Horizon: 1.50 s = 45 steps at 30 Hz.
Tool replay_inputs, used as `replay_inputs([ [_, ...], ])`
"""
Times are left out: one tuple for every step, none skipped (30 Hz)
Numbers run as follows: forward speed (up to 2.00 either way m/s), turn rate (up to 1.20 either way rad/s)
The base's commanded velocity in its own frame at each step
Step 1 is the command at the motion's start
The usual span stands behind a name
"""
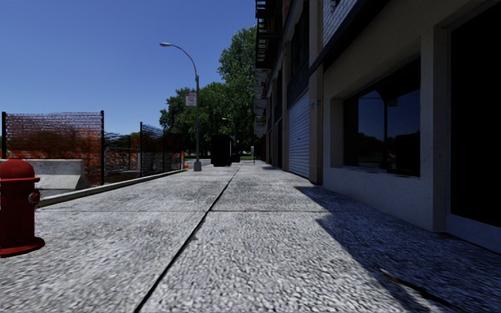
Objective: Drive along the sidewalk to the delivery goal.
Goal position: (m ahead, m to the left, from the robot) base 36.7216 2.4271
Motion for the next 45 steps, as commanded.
replay_inputs([
  [2.00, 0.00],
  [2.00, 0.00],
  [2.00, 0.00],
  [2.00, 0.00],
  [2.00, 0.00],
  [2.00, 0.00],
  [2.00, 0.00],
  [2.00, 0.00],
  [2.00, 0.00],
  [2.00, 0.00],
  [2.00, 0.00],
  [2.00, 0.00],
  [2.00, 0.00],
  [2.00, 0.00],
  [2.00, 0.00],
  [2.00, 0.00],
  [2.00, 0.00],
  [2.00, 0.00],
  [2.00, 0.00],
  [2.00, 0.00],
  [2.00, 0.00],
  [2.00, 0.00],
  [2.00, 0.00],
  [2.00, 0.00],
  [2.00, 0.00],
  [2.00, 0.00],
  [2.00, 0.00],
  [2.00, 0.00],
  [2.00, 0.00],
  [2.00, 0.00],
  [2.00, 0.00],
  [2.00, 0.00],
  [2.00, 0.00],
  [2.00, 0.00],
  [2.00, 0.00],
  [2.00, 0.00],
  [2.00, 0.00],
  [2.00, 0.00],
  [2.00, 0.00],
  [2.00, 0.00],
  [2.00, 0.00],
  [2.00, 0.00],
  [2.00, 0.00],
  [2.00, 0.00],
  [2.00, 0.00],
])
